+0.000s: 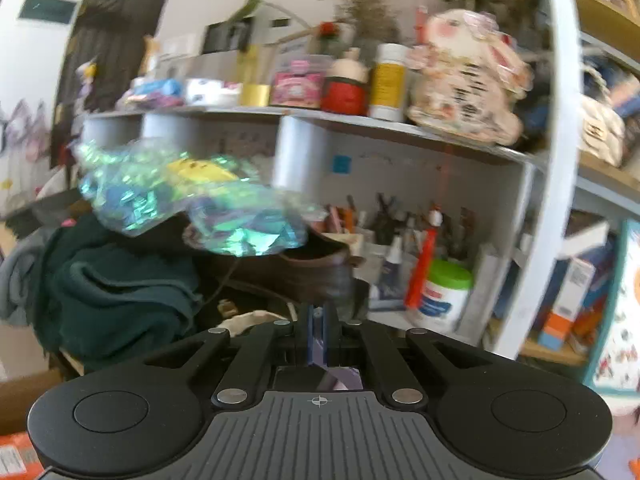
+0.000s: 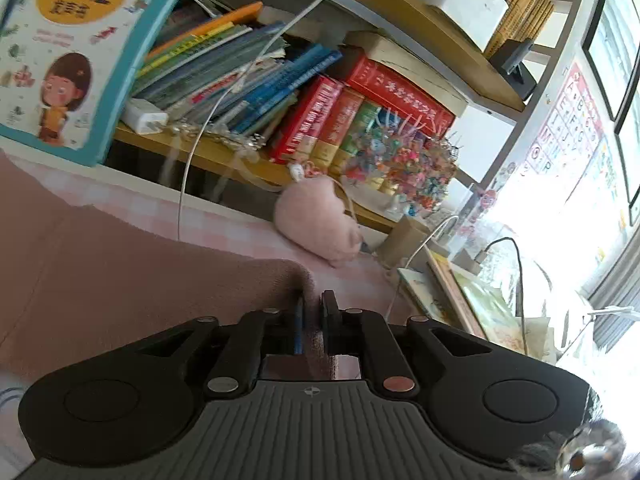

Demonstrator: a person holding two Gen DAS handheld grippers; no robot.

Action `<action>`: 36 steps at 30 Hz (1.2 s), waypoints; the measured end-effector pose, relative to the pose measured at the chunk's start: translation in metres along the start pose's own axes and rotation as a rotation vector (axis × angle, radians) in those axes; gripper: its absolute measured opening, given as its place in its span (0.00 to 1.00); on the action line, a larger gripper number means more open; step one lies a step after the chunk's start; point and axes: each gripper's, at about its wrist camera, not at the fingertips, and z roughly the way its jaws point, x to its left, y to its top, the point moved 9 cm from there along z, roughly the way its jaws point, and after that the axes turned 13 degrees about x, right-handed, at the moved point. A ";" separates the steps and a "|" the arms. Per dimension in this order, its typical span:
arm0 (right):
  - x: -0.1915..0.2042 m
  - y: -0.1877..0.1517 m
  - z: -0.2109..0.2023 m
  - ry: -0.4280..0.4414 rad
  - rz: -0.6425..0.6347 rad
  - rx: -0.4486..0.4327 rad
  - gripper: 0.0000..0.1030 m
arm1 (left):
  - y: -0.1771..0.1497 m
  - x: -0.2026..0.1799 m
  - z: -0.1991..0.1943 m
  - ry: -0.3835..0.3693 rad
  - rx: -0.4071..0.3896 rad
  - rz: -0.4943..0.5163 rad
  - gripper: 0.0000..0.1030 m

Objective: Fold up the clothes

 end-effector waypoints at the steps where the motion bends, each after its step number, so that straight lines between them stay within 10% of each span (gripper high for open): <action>1: 0.002 -0.002 -0.003 0.017 -0.005 0.004 0.25 | -0.007 0.004 0.004 0.005 0.040 0.001 0.04; 3: 0.007 -0.008 -0.009 0.051 -0.010 0.009 0.44 | -0.023 0.013 0.004 0.036 0.092 -0.005 0.07; 8: 0.022 -0.028 -0.036 0.169 -0.020 0.020 0.46 | -0.062 0.021 -0.025 0.056 0.149 0.026 0.18; 12: 0.044 -0.043 -0.068 0.342 0.003 0.019 0.48 | -0.100 -0.017 -0.050 -0.081 0.235 0.091 0.31; 16: 0.073 -0.060 -0.102 0.499 0.020 0.017 0.51 | -0.140 -0.090 -0.078 -0.260 0.297 0.211 0.66; 23: 0.109 -0.097 -0.151 0.617 0.016 0.011 0.53 | -0.201 -0.240 -0.154 -0.518 0.220 0.551 0.73; 36: 0.126 -0.167 -0.200 0.675 0.103 -0.011 0.52 | -0.256 -0.325 -0.149 -0.421 0.188 0.801 0.73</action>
